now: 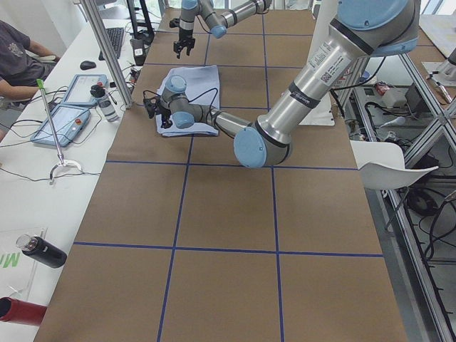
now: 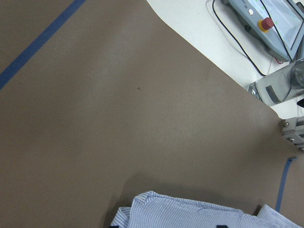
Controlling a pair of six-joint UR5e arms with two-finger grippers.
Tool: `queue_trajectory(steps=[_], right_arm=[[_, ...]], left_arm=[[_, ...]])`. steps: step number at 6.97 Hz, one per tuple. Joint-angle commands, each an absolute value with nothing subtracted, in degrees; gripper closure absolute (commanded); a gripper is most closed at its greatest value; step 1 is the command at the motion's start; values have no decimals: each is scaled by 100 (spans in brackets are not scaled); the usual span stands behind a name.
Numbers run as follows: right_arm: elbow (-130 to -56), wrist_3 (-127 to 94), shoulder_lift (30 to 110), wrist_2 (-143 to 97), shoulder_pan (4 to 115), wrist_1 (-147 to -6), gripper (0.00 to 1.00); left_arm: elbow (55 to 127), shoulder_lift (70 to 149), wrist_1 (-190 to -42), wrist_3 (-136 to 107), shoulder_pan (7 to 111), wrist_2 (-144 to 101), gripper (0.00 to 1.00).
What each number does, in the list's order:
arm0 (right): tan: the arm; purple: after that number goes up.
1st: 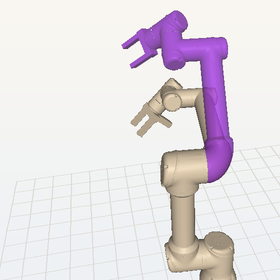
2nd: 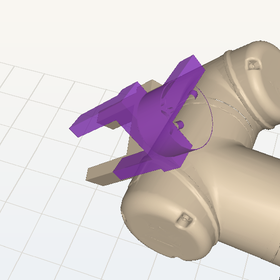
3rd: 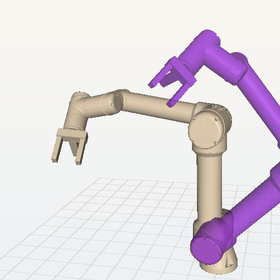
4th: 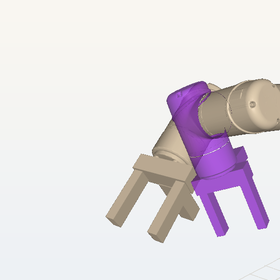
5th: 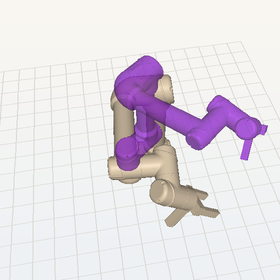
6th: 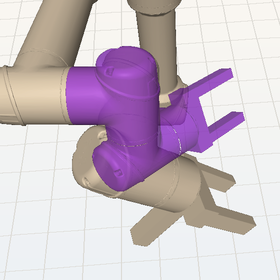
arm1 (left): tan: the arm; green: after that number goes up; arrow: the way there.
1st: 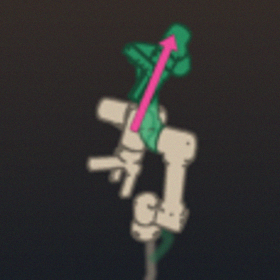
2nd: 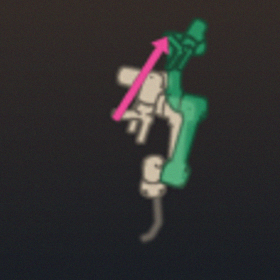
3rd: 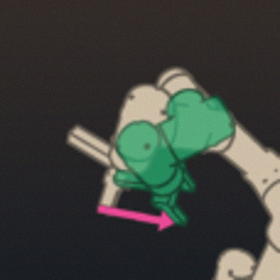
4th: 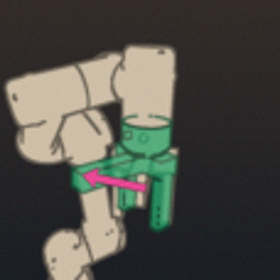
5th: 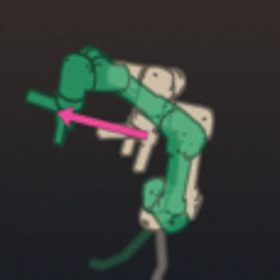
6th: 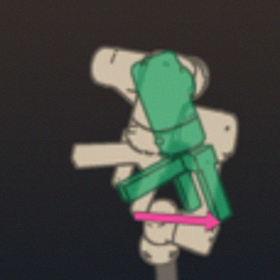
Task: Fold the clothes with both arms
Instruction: 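Move the right gripper down to the folded bundle's side edge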
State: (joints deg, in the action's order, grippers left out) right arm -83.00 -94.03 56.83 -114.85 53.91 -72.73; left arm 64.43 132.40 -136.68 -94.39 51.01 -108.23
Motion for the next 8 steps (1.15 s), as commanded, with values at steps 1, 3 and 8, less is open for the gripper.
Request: queue_trajectory(steps=[1, 3, 8], right_arm=[[-9899, -9982, 7095, -11444, 5003, -7260, 21], [-10388, -10098, 7698, -11391, 4608, -7260, 19], [-9485, -10177, 7225, -10617, 4043, -6849, 21]], left_arm=[[6521, 13201, -13667, -9431, 5106, -10828, 26], [6582, 13201, -13632, -9431, 5106, -10828, 26], [6627, 13123, -13632, -9422, 5098, -10828, 26]])
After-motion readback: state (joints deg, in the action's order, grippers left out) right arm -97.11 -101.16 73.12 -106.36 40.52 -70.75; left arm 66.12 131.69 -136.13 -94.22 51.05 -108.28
